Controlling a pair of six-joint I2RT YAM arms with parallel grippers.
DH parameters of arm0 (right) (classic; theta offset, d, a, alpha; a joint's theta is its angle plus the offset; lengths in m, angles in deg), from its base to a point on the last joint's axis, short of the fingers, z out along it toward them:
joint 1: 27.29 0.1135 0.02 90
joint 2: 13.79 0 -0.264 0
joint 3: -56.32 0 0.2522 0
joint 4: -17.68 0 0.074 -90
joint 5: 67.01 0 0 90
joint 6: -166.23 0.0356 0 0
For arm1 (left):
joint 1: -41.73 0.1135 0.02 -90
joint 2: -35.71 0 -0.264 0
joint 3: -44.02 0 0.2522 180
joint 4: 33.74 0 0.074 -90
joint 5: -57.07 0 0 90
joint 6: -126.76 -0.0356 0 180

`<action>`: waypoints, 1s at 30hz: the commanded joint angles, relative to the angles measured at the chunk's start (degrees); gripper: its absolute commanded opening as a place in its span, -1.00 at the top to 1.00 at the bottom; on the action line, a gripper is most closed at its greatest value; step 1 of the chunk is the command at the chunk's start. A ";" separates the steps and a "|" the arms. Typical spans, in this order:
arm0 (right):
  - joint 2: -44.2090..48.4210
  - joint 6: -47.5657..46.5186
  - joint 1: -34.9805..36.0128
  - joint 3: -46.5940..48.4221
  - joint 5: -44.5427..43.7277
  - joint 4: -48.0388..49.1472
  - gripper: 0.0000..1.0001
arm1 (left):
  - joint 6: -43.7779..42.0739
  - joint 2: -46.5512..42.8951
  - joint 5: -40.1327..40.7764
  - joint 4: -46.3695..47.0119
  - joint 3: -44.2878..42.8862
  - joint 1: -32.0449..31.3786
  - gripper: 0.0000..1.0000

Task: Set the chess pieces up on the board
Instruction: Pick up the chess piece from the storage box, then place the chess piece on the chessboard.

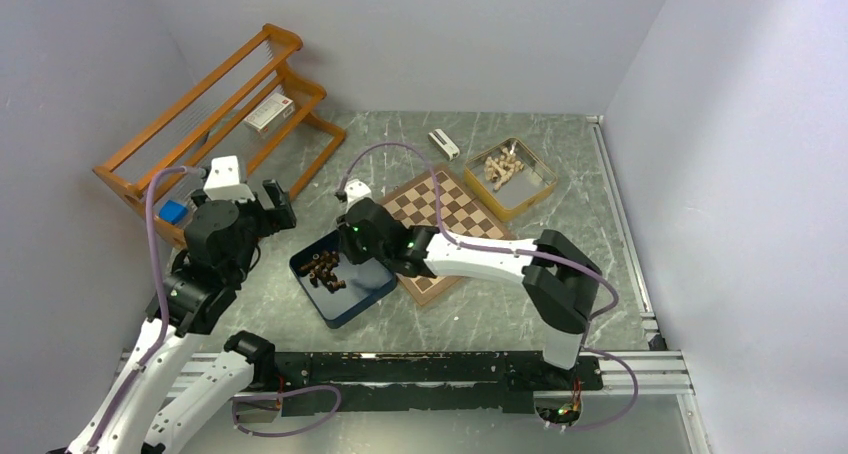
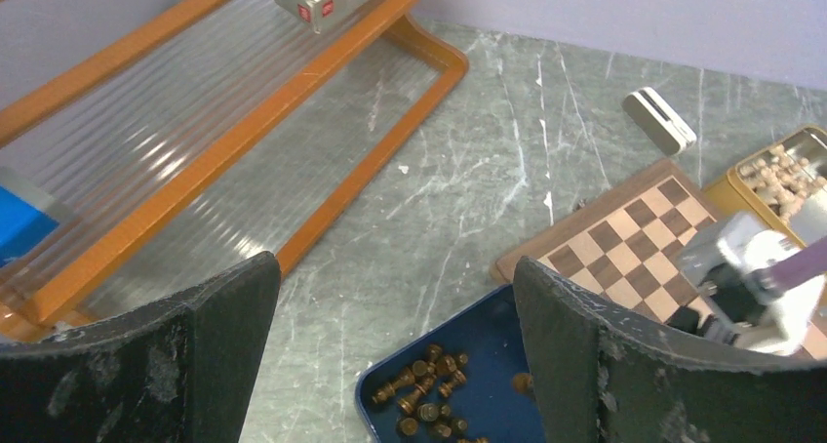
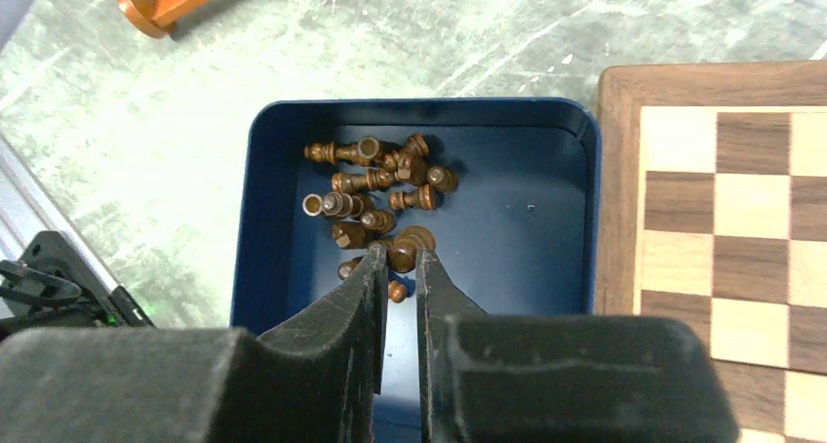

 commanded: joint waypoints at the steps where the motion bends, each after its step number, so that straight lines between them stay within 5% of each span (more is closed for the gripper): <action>1: 4.69 -1.50 -1.03 -2.49 -3.66 -2.15 0.78 | -1.55 0.75 -4.72 2.79 1.25 -0.43 -0.88; 18: 23.15 -2.83 -22.76 -18.24 -9.94 -7.70 0.77 | -3.00 5.70 -14.83 6.03 2.53 -0.60 -0.95; 30: 23.18 -2.74 -34.86 -23.80 -8.12 -6.33 0.77 | -2.96 5.74 -14.40 5.94 2.65 -0.59 -0.95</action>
